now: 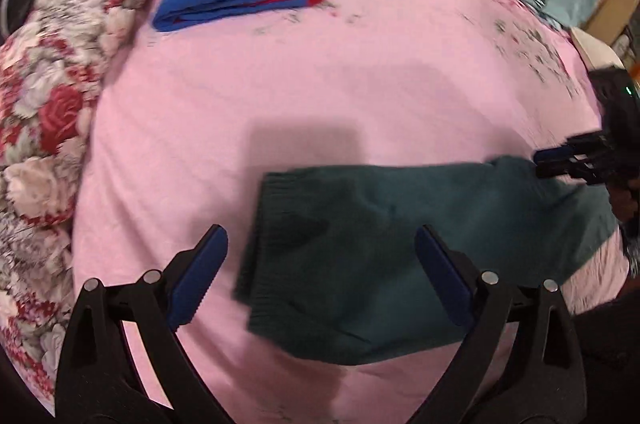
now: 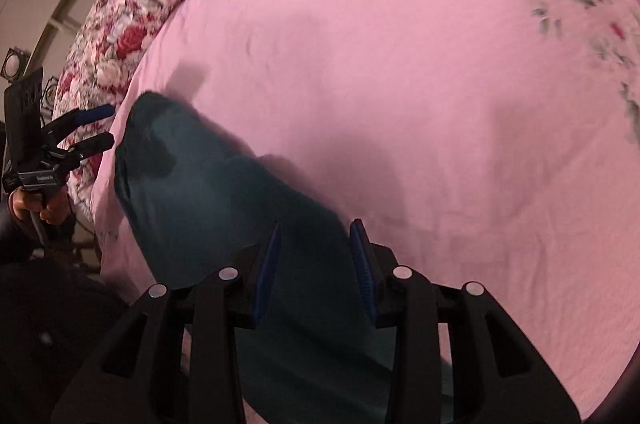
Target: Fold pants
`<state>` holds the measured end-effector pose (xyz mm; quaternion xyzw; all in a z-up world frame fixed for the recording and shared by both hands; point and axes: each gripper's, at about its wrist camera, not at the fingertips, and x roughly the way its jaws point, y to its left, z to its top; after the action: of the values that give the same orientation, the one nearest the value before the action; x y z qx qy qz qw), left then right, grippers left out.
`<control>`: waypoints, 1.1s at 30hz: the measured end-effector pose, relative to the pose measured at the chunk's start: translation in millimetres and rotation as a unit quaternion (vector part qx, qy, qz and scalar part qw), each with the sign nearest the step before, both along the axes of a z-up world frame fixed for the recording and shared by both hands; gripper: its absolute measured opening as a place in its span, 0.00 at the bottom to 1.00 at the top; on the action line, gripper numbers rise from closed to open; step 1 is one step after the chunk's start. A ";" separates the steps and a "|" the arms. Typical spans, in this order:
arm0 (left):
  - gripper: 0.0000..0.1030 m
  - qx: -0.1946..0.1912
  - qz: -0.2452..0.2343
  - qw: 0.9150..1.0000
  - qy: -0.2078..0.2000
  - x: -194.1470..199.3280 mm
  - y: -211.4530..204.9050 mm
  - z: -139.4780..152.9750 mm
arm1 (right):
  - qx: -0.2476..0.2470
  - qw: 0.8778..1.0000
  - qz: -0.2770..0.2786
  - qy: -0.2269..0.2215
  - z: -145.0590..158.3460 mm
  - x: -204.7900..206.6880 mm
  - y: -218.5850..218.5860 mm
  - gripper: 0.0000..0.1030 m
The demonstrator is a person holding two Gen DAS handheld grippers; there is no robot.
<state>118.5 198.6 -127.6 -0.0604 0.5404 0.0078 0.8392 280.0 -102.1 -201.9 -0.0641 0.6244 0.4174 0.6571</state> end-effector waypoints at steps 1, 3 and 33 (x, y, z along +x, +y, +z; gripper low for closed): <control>0.93 0.002 -0.010 1.000 0.004 1.3 -4.2 -5.8 | -0.001 1.000 0.008 0.005 5.5 -1.2 1.5 0.21; 0.93 0.019 -0.025 0.999 0.023 3.1 -11.9 -22.5 | 0.005 0.999 0.040 0.025 10.9 -16.9 6.5 0.14; 0.98 0.052 -0.012 0.996 0.068 14.4 -22.2 -66.2 | 0.113 0.967 0.120 0.196 -0.2 -17.2 18.5 0.44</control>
<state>132.9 176.3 -193.8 -0.0096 0.5961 0.0295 0.8023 262.8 -83.6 -202.1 0.0194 0.6775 0.5652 0.4704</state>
